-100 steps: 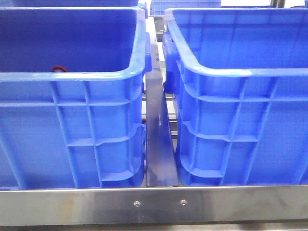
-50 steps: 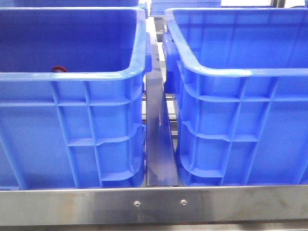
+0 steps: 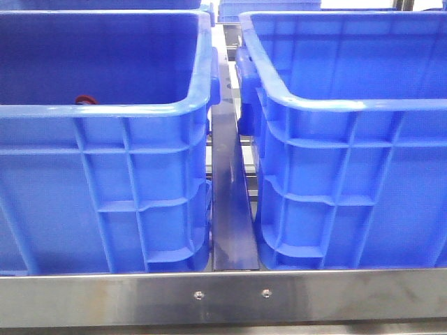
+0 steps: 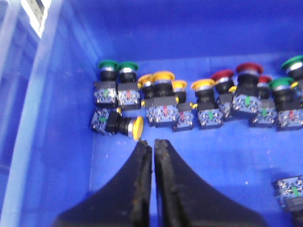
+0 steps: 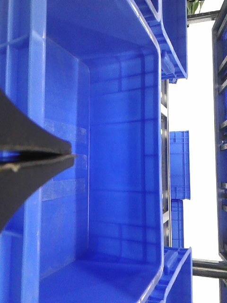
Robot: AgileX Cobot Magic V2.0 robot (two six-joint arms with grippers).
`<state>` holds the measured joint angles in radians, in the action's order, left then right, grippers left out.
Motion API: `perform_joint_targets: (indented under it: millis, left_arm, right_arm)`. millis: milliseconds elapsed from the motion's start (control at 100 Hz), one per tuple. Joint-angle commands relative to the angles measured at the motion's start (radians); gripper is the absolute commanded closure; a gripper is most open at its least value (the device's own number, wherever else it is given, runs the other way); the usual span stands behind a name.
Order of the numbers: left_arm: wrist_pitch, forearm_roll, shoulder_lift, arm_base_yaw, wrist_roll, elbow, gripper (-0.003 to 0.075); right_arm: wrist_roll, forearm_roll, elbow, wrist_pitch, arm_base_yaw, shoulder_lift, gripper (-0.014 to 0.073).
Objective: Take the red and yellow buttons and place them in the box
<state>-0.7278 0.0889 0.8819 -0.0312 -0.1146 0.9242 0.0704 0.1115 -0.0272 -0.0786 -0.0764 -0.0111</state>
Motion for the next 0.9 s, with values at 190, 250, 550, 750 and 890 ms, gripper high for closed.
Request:
perform_joint_targets:
  millis: [190, 250, 550, 750, 890]
  left_arm:
    - [0.053, -0.006, 0.032, 0.0, 0.024, 0.037, 0.0443]
    - [0.053, -0.008, 0.032, 0.0, 0.024, 0.037, 0.0336]
    - [0.082, -0.104, 0.045, 0.0, 0.099, 0.041, 0.0249]
    - [0.079, -0.193, 0.15, -0.04, 0.171, 0.092, 0.0249]
    - [0.083, -0.189, 0.262, -0.124, 0.178, 0.153, 0.0249]
  right_arm:
    - [0.003, -0.009, 0.019, -0.081, 0.005, -0.025, 0.0662]
    - [0.003, -0.009, 0.019, -0.081, 0.005, -0.025, 0.0662]
    - [0.003, -0.009, 0.019, -0.081, 0.005, -0.025, 0.0662]
    - [0.003, -0.009, 0.019, -0.081, 0.005, -0.025, 0.0662]
    - [0.003, -0.009, 0.019, -0.081, 0.005, -0.025, 0.0662]
